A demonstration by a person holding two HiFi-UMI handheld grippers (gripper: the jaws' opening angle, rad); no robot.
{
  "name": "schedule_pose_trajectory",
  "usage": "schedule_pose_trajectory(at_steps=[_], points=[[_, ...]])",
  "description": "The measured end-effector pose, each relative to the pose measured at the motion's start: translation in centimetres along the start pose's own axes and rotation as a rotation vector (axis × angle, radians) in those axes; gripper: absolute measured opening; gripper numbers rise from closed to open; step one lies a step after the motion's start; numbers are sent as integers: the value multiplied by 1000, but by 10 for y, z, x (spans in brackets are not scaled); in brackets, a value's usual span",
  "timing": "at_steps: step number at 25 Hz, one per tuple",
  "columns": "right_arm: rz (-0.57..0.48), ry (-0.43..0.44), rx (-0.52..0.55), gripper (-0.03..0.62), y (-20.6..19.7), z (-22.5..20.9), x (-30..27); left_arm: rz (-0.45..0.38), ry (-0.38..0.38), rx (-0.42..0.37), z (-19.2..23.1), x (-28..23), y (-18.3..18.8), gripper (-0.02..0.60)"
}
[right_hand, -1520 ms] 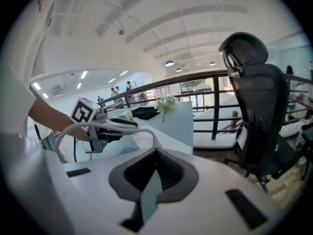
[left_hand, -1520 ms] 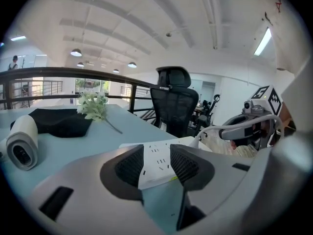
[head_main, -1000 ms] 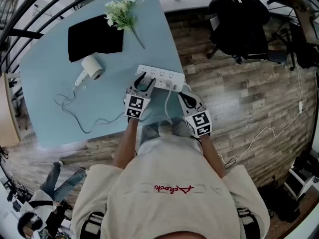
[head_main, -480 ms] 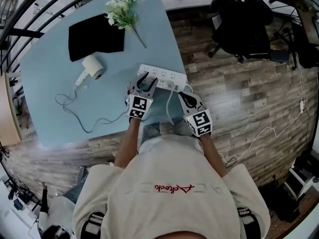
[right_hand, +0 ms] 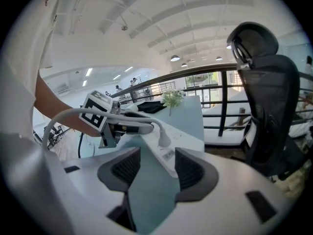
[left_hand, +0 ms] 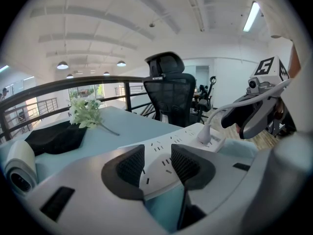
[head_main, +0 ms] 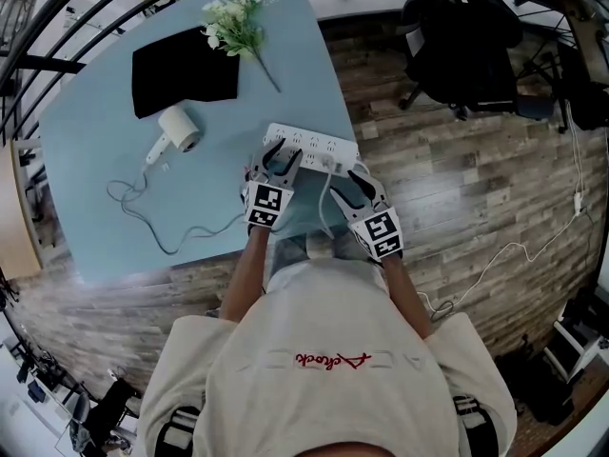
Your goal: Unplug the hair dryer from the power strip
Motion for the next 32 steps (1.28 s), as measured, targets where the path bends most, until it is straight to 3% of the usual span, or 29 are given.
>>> schedule_pose_trajectory(at_steps=[19, 32], points=[[108, -3, 111, 184, 12, -14, -45, -1, 4, 9, -1, -1, -2, 172], [271, -12, 180, 153, 17, -15, -57, -8, 3, 5, 1, 0, -1, 170]])
Point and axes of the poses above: the fingertips, and each gripper's own axes: x backward along the fingers, z to its left, y out of its top, the point moved 5 cm from there along x, backward along the fingers, and after that the axes turned 10 degrees about x, right-handed, at the moved point
